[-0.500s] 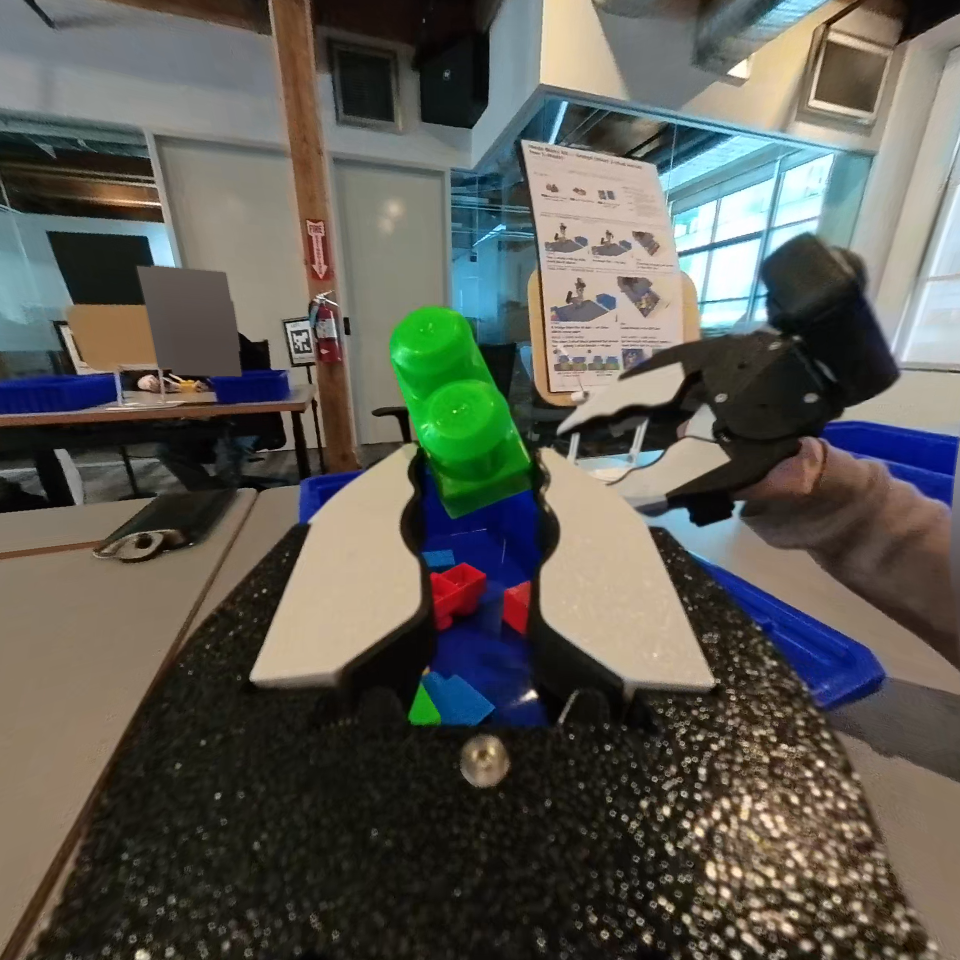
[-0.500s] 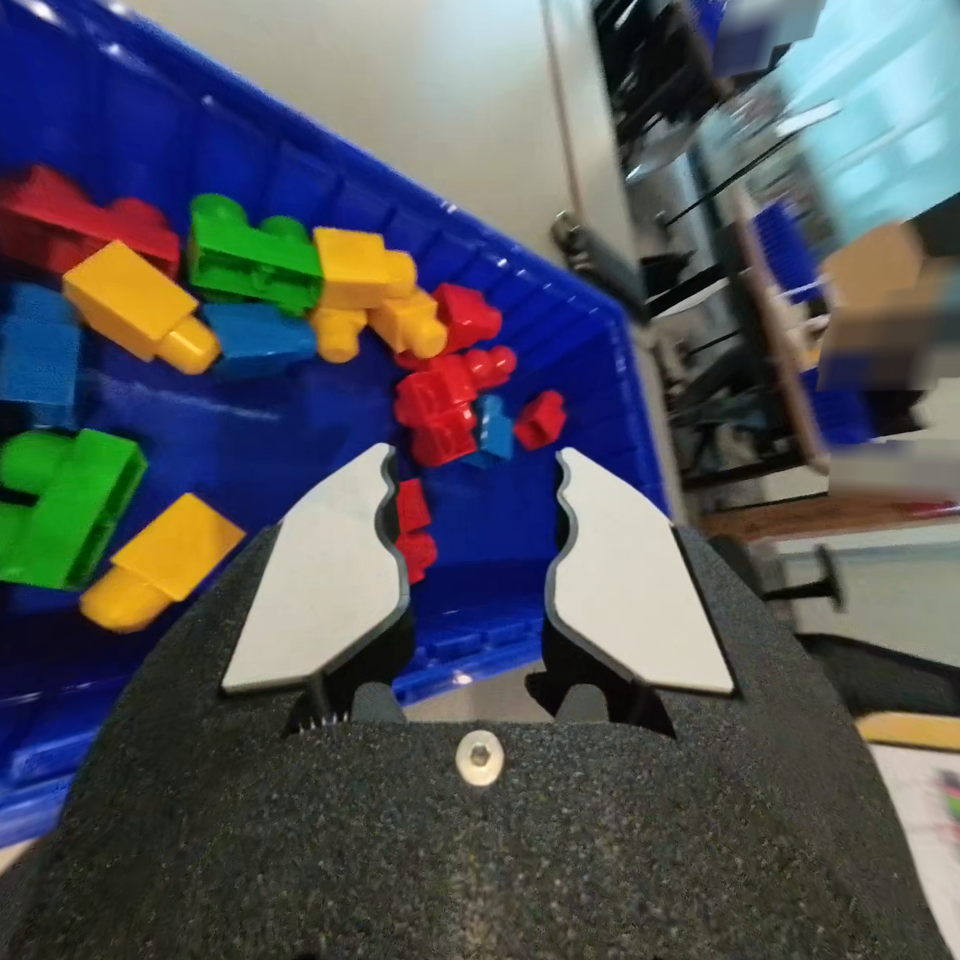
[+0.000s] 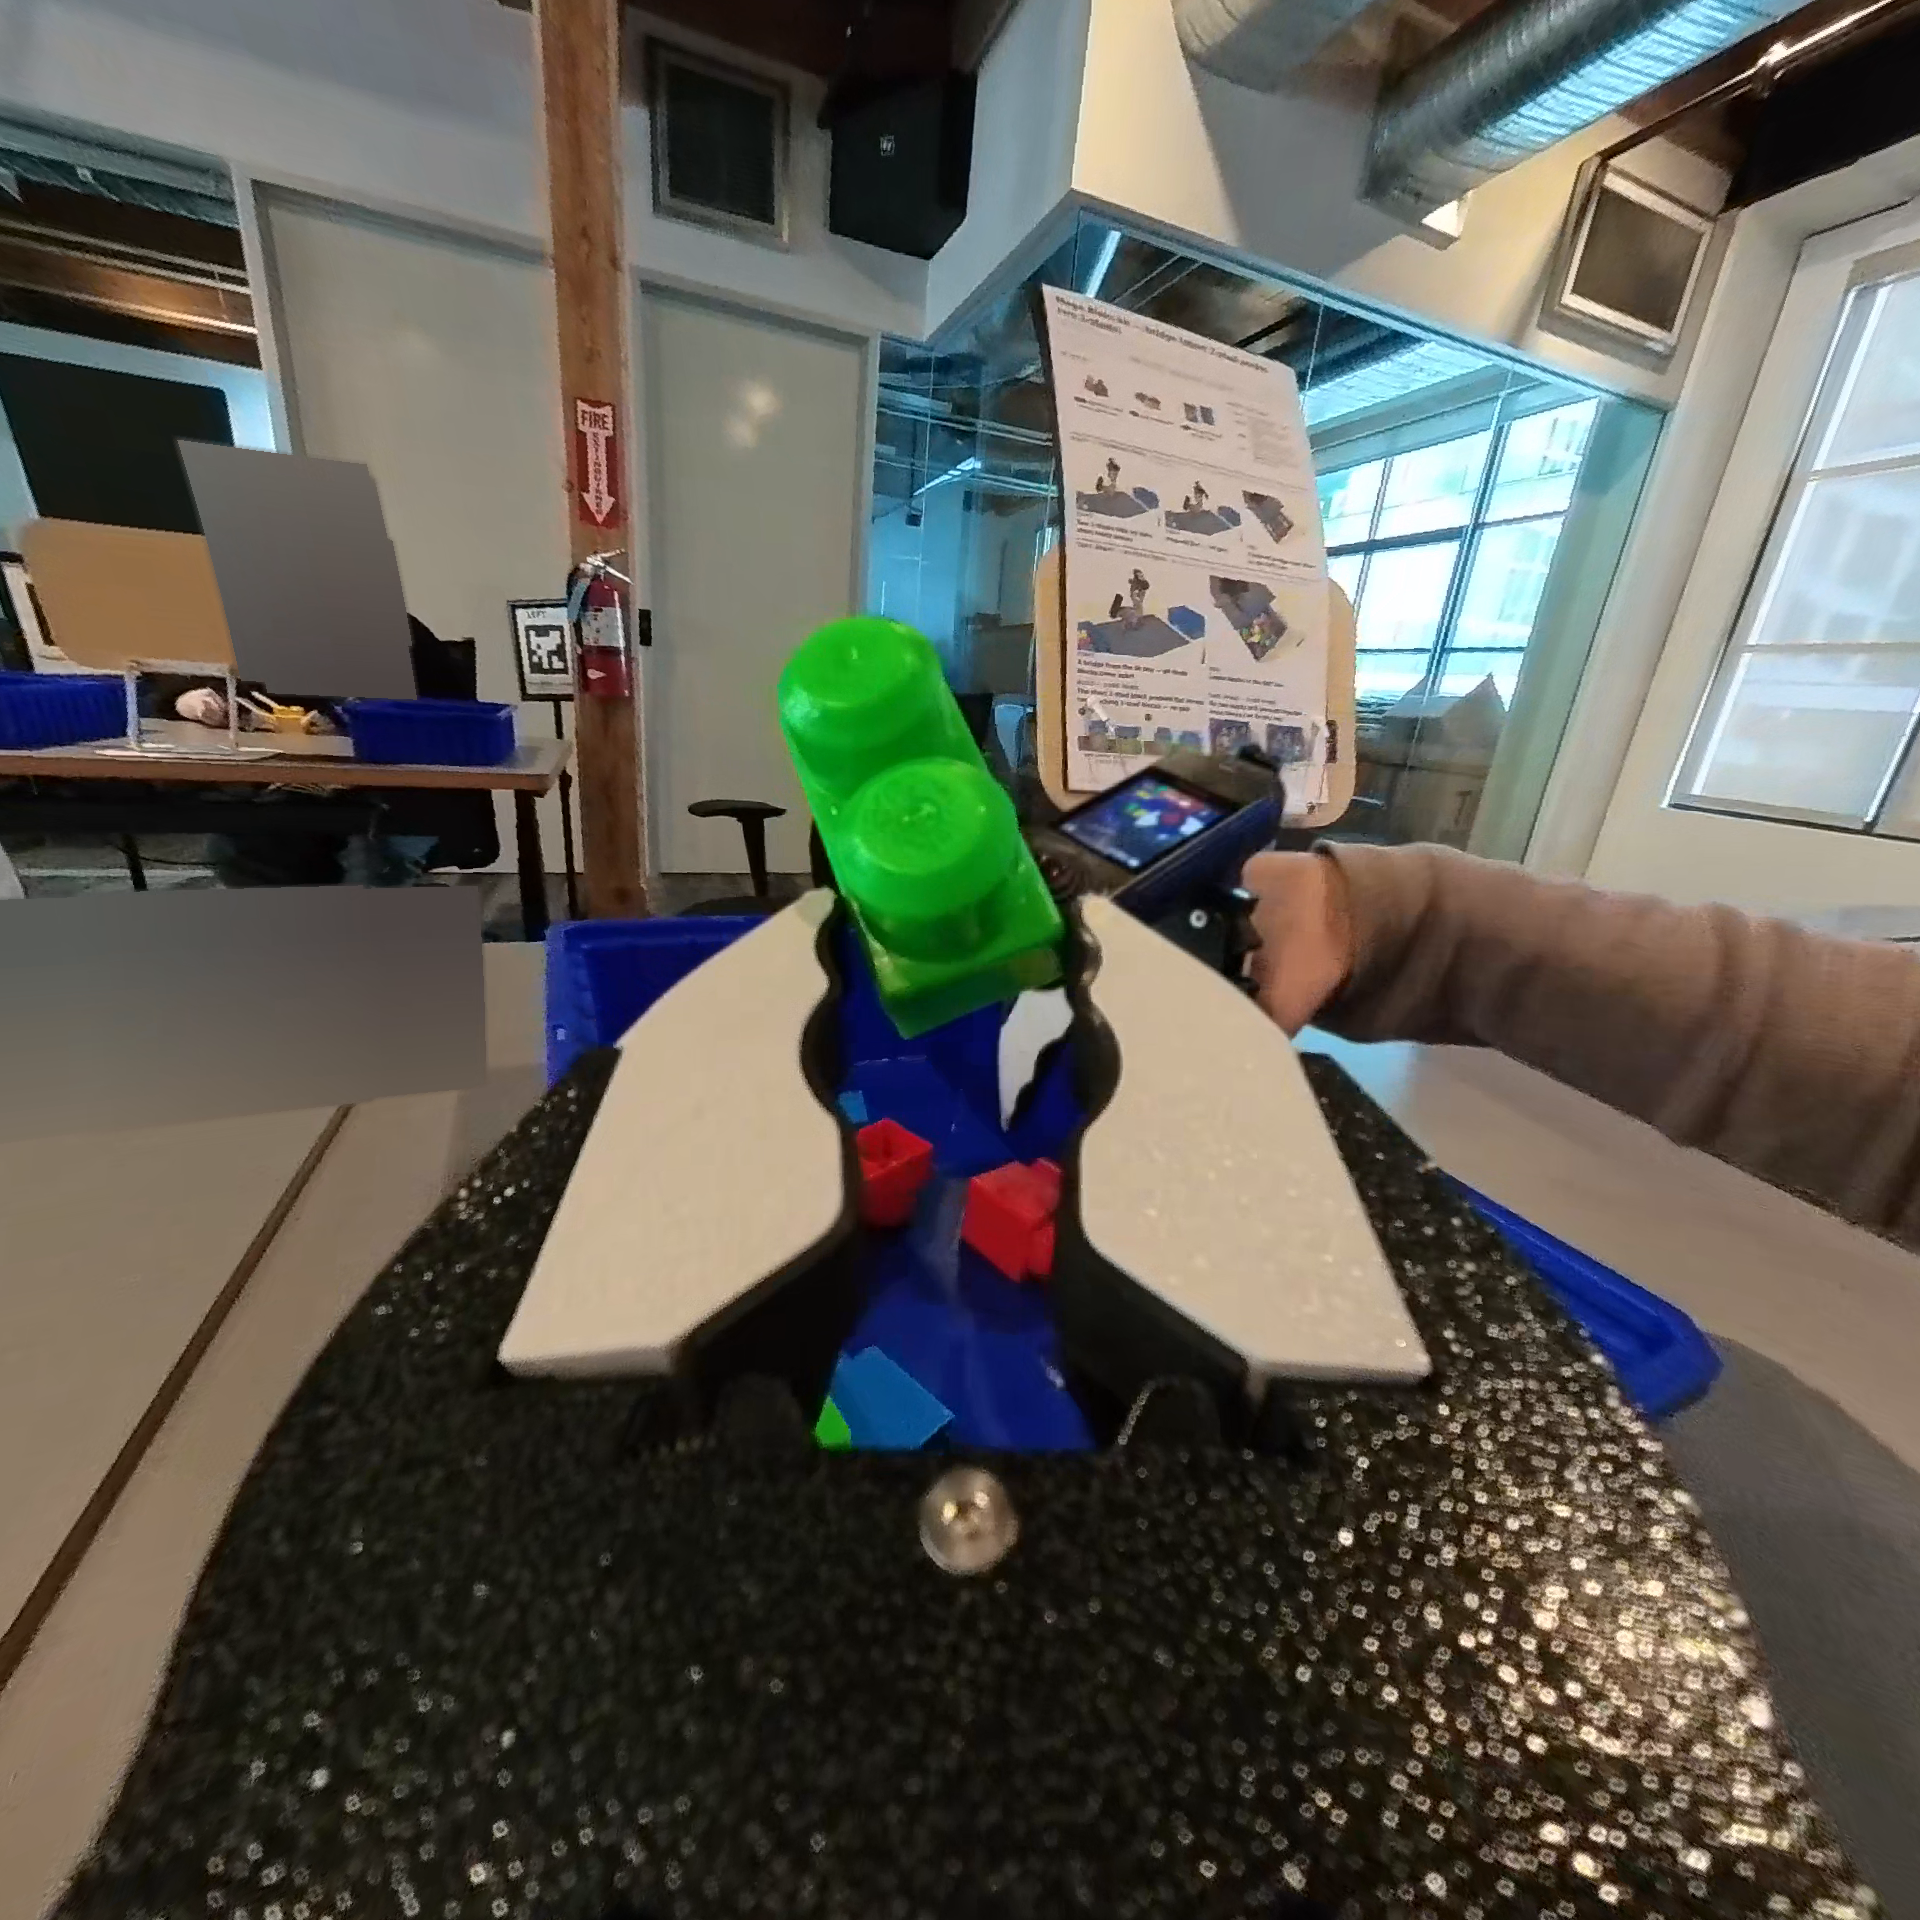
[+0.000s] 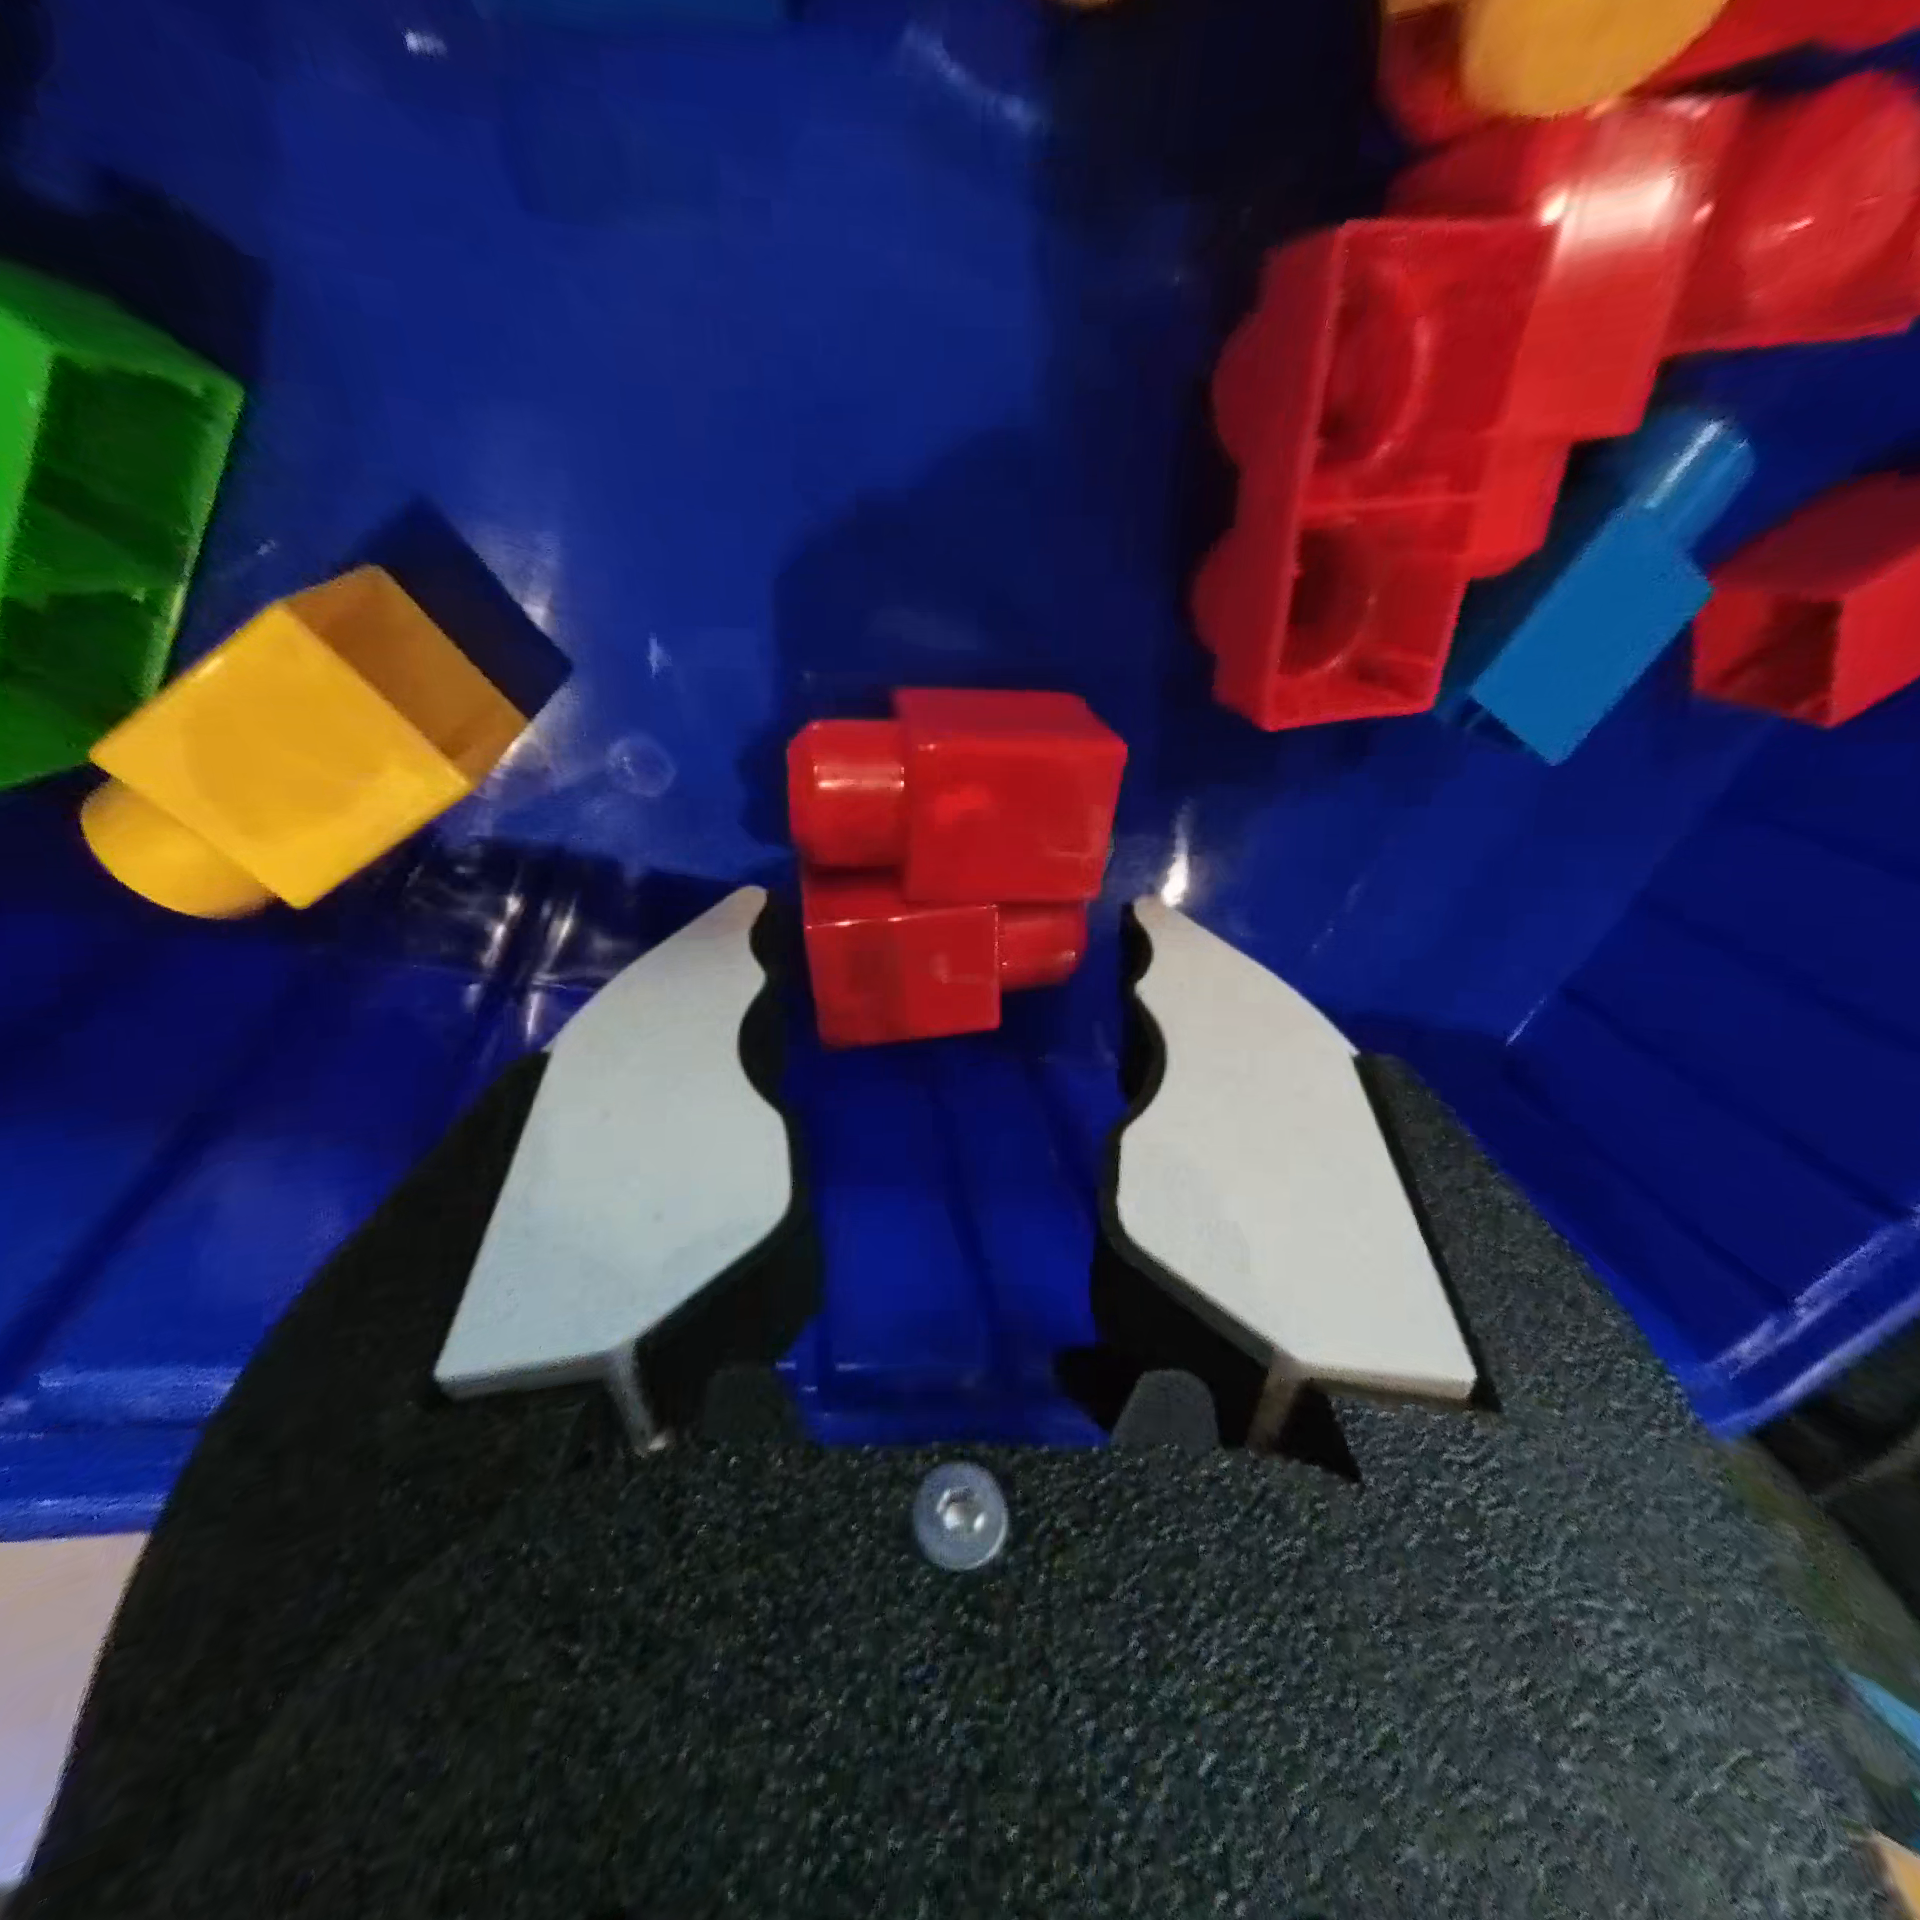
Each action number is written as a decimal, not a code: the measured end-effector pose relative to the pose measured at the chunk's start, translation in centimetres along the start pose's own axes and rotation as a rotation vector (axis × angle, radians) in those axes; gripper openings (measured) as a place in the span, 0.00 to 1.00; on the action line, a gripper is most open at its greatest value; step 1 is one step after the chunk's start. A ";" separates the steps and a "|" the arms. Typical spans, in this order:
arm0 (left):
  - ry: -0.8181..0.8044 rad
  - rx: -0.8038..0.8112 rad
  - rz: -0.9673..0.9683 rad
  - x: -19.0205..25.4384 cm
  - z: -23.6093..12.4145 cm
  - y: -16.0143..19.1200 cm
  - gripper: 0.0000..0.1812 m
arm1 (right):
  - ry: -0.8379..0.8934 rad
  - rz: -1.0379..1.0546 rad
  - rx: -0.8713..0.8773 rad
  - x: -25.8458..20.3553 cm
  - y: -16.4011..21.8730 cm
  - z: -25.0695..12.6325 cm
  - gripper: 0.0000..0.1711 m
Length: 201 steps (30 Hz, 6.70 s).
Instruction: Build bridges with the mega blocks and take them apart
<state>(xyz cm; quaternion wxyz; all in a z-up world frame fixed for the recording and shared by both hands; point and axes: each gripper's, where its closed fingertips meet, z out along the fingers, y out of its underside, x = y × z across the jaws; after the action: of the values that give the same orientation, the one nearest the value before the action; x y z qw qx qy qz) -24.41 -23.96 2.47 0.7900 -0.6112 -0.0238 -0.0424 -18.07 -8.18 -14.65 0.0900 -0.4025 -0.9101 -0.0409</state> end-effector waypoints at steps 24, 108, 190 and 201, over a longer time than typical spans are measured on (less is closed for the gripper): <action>-0.016 0.047 -0.114 -1.2 -0.6 -0.8 0.21 | -0.268 0.292 0.184 7.3 -3.9 -1.2 0.30; -0.013 0.017 -0.195 -2.2 -0.4 0.0 0.21 | -0.015 -0.272 -0.210 13.8 -3.7 5.4 0.24; 0.029 0.031 -0.234 -2.1 -0.5 -0.1 0.21 | 0.140 0.190 -0.037 11.7 -0.8 2.6 0.15; 0.042 0.042 -0.259 -2.2 -0.6 -0.2 0.21 | -0.129 0.273 0.134 8.7 -4.1 4.3 0.31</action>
<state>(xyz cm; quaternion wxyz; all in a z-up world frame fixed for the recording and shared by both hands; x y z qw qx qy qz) -26.62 -24.50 2.35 0.7908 -0.5854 -0.0868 -0.1563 -27.39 -4.02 -17.16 0.0626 -0.5173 -0.8515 0.0586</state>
